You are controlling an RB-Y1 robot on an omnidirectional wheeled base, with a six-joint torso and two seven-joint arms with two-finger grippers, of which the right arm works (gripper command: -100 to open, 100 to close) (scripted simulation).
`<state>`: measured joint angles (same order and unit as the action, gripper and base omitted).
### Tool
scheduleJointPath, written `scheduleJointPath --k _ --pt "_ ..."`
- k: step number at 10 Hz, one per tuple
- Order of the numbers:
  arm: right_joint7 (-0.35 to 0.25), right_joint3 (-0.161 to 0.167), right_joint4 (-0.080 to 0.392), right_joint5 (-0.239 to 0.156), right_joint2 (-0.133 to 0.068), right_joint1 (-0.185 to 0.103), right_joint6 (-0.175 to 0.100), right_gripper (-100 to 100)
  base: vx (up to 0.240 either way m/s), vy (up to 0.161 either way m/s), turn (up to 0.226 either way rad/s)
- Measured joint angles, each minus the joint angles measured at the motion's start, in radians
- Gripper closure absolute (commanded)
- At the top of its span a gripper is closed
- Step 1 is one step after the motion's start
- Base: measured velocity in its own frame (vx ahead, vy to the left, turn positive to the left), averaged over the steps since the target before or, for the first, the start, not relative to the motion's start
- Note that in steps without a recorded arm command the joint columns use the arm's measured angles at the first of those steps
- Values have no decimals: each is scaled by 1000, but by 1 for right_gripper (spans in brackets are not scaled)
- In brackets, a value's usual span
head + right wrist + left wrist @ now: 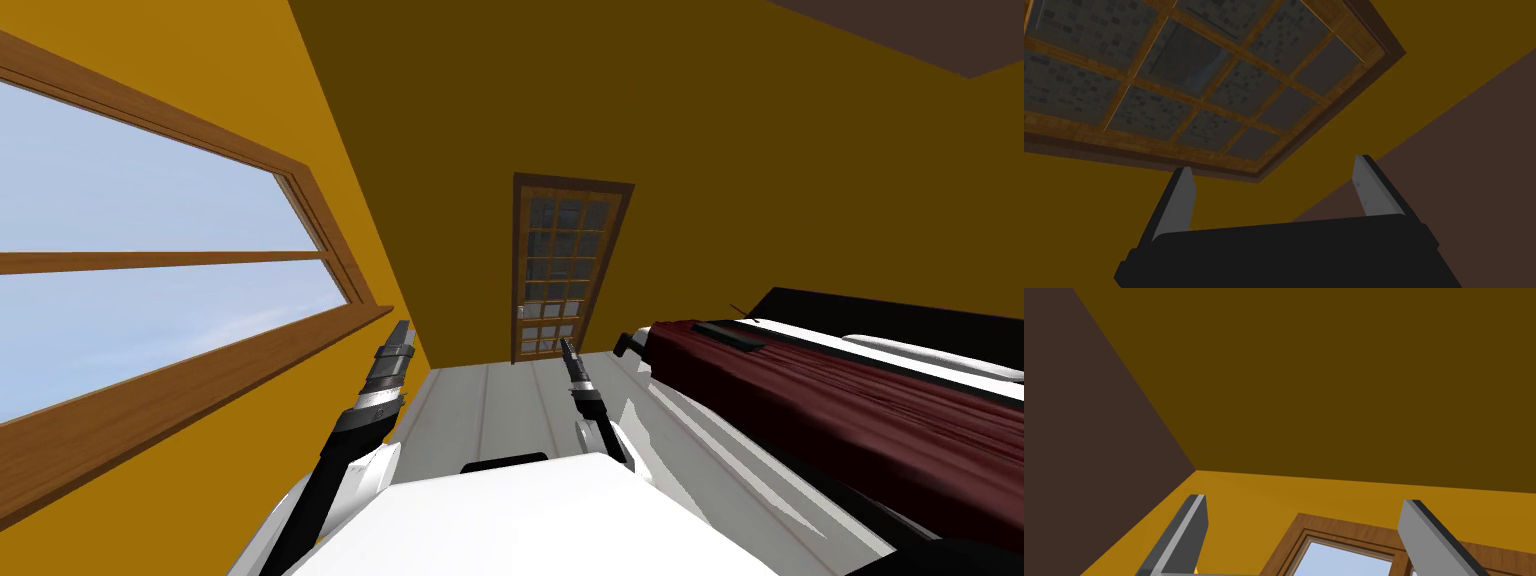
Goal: Pull the door open
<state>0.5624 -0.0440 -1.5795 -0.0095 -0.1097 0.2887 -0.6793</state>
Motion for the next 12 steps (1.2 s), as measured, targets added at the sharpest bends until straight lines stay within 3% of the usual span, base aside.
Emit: scheduleJointPath --k 12 --pt "250 -12 274 19 -29 -98 -49 -100 103 25 16"
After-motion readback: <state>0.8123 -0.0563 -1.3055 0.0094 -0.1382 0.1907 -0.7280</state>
